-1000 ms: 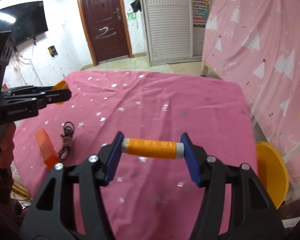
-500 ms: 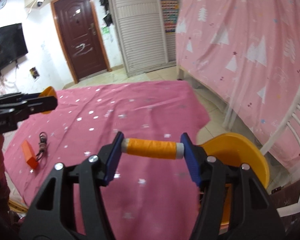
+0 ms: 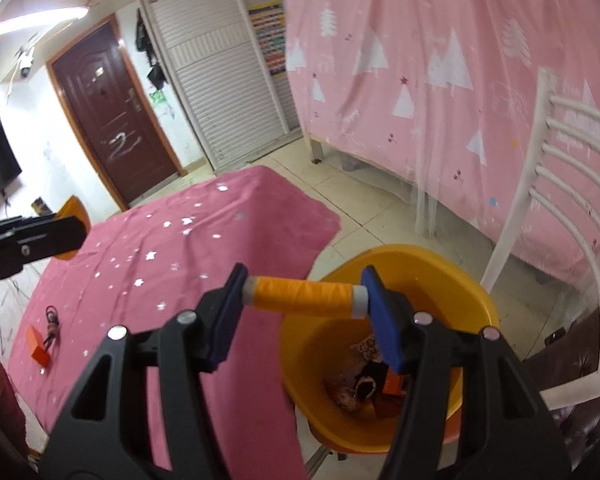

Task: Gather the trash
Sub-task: 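Carry the cup and cylinder to the yellow bin and open both grippers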

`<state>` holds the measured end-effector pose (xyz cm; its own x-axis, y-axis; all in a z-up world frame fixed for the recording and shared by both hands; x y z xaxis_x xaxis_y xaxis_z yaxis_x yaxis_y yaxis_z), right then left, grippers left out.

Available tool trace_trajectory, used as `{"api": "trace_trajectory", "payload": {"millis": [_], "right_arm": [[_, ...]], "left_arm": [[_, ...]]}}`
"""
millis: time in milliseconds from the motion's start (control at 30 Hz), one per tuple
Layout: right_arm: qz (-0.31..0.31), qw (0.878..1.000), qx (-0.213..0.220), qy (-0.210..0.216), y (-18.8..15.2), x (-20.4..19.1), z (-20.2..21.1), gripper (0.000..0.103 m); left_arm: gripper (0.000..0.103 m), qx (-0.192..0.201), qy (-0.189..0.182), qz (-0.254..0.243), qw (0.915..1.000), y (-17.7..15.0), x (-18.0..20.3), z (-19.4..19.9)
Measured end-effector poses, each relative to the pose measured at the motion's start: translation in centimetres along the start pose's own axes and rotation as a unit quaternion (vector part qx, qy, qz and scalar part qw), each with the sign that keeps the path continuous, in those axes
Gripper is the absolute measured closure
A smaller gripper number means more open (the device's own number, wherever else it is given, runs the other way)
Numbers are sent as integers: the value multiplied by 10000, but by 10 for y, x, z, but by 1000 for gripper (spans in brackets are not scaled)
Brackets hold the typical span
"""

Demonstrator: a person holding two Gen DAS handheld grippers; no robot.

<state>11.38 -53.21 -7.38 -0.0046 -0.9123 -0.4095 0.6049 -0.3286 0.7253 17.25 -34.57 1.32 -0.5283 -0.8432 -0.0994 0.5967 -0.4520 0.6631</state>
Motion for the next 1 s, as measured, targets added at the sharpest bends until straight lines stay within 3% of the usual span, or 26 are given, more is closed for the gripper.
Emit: {"api": "trace_trajectory", "payload": {"millis": [367,467,567,667,733,1000], "right_arm": [[-324,9994,-64,-62,-5,32,-3,46],[-377,9992,-85,-106,-7,38,-4,30],[-473,9988,-101,-24,-8,42,-3,24],[-520,9986,-103,-40,-8,48,-1,23],[-571,9983,-93,-28,-8,51,1,23],[-517,9986,-63,66,-7,41,4,23]], "left_arm": [[68,-112,-121,-290,9994,22,64,-30],[68,-108,-58,-327,9994,28,73,-36],[67,-136,0,-335,9993,32,81,-40],[53,-180,-41,-243,9995,34,83,-42],[34,-191,-77,-213,9996,35,83,-41],[25,-86,-7,42,10000,30,66,-29]]}}
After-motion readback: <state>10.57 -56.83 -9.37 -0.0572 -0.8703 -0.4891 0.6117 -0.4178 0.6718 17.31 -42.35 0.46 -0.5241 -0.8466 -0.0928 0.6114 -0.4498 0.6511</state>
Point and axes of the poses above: each gripper's, at about its wrist camera, not at the fingertips, and z roughly against the way its jaws point, x to its right, y to its top, the point moved 3 cm from there along -z, roughly the way its jaws point, and after that the axes turned 12 degrees about y, right-handed, at the moved point
